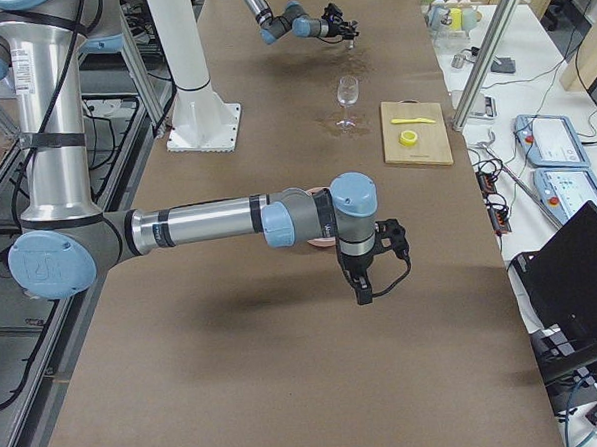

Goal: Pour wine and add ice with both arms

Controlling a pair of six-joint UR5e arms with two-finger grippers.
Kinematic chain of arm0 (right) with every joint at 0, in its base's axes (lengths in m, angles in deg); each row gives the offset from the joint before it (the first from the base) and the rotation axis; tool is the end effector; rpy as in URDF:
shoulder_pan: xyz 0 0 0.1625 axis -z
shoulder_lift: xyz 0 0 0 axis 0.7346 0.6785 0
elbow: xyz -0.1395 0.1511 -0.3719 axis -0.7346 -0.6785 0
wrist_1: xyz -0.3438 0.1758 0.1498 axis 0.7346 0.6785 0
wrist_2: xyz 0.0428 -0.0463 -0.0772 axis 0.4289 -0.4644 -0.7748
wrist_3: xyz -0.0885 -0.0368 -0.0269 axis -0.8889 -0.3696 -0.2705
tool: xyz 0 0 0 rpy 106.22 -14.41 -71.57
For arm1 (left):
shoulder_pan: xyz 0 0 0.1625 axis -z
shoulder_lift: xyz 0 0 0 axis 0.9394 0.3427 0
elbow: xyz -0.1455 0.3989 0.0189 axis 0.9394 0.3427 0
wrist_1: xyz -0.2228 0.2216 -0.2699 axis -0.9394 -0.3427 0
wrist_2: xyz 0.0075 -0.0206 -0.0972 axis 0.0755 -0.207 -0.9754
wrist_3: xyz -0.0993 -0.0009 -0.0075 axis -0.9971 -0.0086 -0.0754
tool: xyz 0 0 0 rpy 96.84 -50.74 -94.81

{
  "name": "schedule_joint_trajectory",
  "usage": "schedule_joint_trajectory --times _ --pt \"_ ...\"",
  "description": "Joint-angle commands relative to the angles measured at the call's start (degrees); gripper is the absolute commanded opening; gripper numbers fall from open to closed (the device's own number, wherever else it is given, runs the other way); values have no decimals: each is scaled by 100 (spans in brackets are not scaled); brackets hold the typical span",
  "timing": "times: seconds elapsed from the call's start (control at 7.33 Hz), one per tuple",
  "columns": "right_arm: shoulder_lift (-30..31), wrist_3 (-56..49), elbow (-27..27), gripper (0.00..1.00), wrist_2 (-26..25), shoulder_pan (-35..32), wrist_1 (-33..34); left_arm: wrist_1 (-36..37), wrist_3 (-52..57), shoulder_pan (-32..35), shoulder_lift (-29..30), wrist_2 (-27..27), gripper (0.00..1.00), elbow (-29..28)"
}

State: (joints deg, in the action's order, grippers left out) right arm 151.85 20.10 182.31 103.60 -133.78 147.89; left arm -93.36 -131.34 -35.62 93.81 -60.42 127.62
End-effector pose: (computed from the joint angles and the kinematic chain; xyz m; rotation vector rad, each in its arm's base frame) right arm 0.0403 -0.4992 0.5883 0.1849 -0.6814 -0.1504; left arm 0.3426 -0.4873 0.6008 0.9821 0.2800 -0.8278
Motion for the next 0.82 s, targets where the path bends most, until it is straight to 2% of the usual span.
schedule_joint_trajectory --times 0.0,0.14,0.27,0.68 --pt "0 0 0 100 0 2 0 -68 1 -6 24 -1 69 -20" --pt "0 0 8 100 0 2 0 -156 10 -14 24 -1 49 -20" --pt "0 0 8 100 0 -7 0 -209 10 -23 24 -1 45 -20" --pt "-9 0 0 100 0 1 0 -201 19 -41 50 -10 45 -29"
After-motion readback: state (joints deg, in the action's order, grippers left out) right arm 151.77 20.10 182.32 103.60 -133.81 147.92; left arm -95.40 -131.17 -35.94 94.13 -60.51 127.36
